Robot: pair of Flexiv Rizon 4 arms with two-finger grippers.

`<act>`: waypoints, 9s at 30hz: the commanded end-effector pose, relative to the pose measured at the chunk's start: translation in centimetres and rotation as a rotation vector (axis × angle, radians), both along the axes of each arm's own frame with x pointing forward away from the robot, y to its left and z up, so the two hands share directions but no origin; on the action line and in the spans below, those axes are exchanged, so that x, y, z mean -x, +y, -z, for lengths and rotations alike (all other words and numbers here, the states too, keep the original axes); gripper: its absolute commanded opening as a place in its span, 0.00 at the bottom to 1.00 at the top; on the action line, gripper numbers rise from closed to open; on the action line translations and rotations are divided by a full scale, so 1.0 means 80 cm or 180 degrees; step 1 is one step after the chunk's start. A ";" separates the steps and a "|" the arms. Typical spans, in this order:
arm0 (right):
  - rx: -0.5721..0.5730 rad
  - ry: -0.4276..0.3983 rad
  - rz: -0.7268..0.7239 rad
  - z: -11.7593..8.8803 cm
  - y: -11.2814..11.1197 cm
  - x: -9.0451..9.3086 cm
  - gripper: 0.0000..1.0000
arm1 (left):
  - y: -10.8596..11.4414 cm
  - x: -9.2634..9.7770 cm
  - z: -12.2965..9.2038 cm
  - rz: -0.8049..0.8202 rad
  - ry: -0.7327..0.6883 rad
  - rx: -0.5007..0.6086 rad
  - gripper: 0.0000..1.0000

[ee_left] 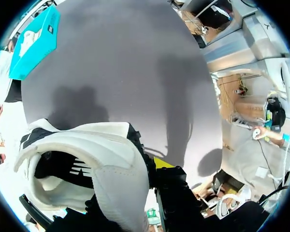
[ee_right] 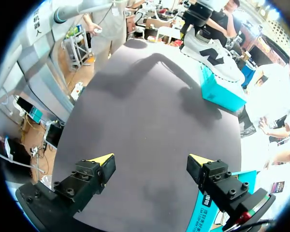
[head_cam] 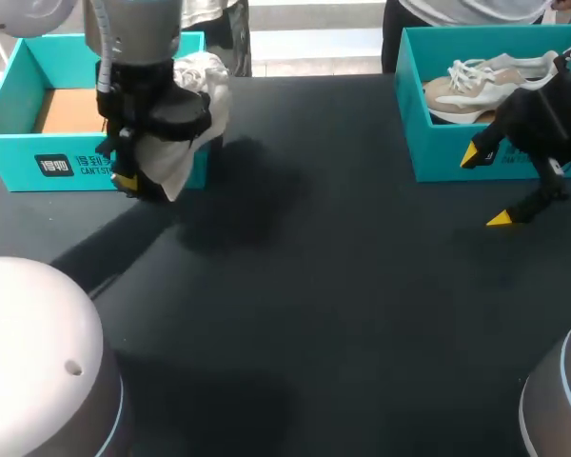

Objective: Take the shoe out of the shoebox, open the shoe tongue, remove and reinsert the insole, then place the shoe into the shoebox

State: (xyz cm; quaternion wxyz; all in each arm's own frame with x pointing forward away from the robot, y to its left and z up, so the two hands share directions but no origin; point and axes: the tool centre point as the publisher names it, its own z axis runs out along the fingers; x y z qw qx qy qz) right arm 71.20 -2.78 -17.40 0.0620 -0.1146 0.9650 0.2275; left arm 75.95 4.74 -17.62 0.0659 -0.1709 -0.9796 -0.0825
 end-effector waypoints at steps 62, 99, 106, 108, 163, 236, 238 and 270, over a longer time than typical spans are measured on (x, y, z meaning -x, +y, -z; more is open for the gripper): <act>0.0011 0.0012 -0.0004 0.001 0.001 -0.003 1.00 | 0.323 -0.299 0.028 -0.0372 -0.0305 0.0202 0.00; 0.0011 0.0012 -0.0004 0.001 0.001 -0.003 1.00 | 0.367 -0.349 0.018 0.4035 0.0100 -0.0281 0.00; 0.0011 0.0012 -0.0004 0.001 0.001 -0.003 1.00 | 0.379 -0.353 0.012 0.4281 0.0073 -0.0318 0.00; 0.0011 0.0012 -0.0004 0.001 0.001 -0.003 1.00 | 0.380 -0.353 0.011 0.4239 0.0055 -0.0280 0.00; 0.0011 0.0012 -0.0004 0.001 0.001 -0.003 1.00 | 0.319 -0.397 0.128 0.4017 0.0281 0.0042 0.00; 0.0011 0.0012 -0.0004 0.001 0.001 -0.003 1.00 | 0.323 -0.355 0.189 0.4120 0.0325 0.0381 0.49; 0.0011 0.0012 -0.0004 0.001 0.001 -0.003 1.00 | 0.322 -0.355 0.181 0.4131 0.0284 0.0413 0.50; 0.0043 0.0321 0.0648 -0.006 -0.002 -0.033 1.00 | 0.296 -0.275 0.066 0.3845 0.0075 0.1342 1.00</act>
